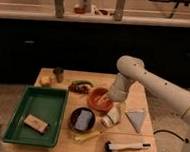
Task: Place fork in paper cup
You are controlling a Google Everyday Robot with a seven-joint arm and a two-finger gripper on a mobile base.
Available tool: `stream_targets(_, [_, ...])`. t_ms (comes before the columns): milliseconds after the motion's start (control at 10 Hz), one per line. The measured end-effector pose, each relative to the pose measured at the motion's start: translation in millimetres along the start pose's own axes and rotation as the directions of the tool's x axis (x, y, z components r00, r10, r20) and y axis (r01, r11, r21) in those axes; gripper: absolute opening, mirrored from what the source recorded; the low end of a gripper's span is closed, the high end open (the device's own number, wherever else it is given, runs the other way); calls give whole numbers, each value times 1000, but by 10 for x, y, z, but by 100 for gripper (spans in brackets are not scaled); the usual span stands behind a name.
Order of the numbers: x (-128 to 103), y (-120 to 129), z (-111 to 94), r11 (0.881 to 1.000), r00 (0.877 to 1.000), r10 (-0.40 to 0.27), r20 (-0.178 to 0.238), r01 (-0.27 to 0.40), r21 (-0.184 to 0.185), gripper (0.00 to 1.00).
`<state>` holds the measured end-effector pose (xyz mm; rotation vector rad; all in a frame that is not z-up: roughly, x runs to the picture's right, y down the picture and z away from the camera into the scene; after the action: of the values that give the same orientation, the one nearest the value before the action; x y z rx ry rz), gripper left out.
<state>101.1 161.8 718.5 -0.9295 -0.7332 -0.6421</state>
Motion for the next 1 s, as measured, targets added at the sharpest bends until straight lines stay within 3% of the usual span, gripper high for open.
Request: stream_targets(1000, [-8, -39, -6, 1000, 1000, -8, -5, 8, -4, 80])
